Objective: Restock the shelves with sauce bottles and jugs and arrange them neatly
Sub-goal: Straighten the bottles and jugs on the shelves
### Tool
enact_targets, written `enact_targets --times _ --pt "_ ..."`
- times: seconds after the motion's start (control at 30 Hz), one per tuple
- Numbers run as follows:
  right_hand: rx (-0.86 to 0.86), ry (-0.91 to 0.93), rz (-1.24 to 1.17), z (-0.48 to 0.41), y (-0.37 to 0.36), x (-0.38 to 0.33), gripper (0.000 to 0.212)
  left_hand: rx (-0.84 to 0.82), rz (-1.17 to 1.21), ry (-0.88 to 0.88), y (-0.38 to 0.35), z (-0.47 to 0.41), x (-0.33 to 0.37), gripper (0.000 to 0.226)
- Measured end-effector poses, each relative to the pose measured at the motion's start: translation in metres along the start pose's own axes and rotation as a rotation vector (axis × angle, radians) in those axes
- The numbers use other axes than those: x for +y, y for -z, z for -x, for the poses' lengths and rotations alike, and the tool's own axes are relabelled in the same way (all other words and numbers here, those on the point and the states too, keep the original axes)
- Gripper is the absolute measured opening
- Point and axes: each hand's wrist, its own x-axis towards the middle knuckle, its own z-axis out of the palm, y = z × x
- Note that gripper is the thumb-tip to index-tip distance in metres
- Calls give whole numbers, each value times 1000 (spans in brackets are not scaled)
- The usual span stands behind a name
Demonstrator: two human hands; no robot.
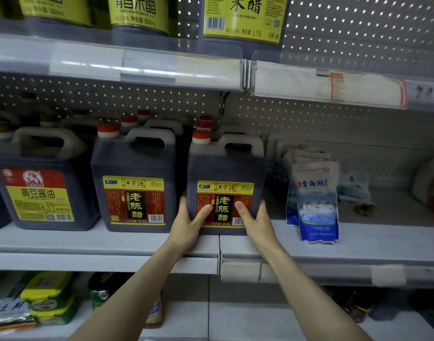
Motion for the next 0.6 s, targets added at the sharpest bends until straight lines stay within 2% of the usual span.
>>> enact_targets --times 0.2,0.33,0.43,0.6 --pt "4 4 -3 1 0 2 98 16 -16 -3 0 1 -3 40" --pt "22 11 6 1 0 5 108 19 -32 -5 0 1 -5 43" --pt "24 18 3 0 0 6 100 21 -37 -2 0 0 -6 42" --pt "36 17 17 -1 0 9 106 21 -47 -7 0 3 -5 38"
